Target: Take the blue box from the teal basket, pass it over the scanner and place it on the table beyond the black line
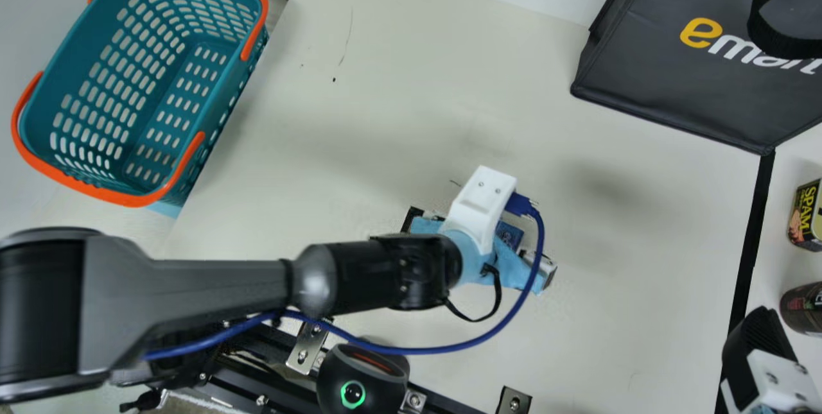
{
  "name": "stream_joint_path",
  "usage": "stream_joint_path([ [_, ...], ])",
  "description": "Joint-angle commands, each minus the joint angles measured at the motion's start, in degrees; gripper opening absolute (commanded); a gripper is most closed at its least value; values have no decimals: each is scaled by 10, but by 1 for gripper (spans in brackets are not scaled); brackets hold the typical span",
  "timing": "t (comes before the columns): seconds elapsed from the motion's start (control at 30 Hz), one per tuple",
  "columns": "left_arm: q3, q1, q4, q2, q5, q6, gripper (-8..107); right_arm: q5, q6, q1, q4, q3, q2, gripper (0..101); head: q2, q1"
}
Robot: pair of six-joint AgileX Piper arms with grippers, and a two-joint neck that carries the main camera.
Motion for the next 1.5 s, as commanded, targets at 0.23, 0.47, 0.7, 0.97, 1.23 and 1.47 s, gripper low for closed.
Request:
stream_joint_path([
  [0.23,130,89,-129,-158,-71,188,90,0,0,0,0,0,0,95,2,-17],
  [0.47,183,184,-252,-266,-41,364,90,0,0,0,0,0,0,95,2,-17],
  [0.7,180,337,-334,-345,66,540,90,0,0,0,0,0,0,95,2,-17],
  [0.97,114,533,-351,-381,212,694,90,0,0,0,0,0,0,95,2,-17],
  [1.23,26,685,-352,-393,311,798,90,0,0,0,0,0,0,95,2,-17],
  [1.47,16,699,-354,-394,320,809,90,0,0,0,0,0,0,95,2,-17],
])
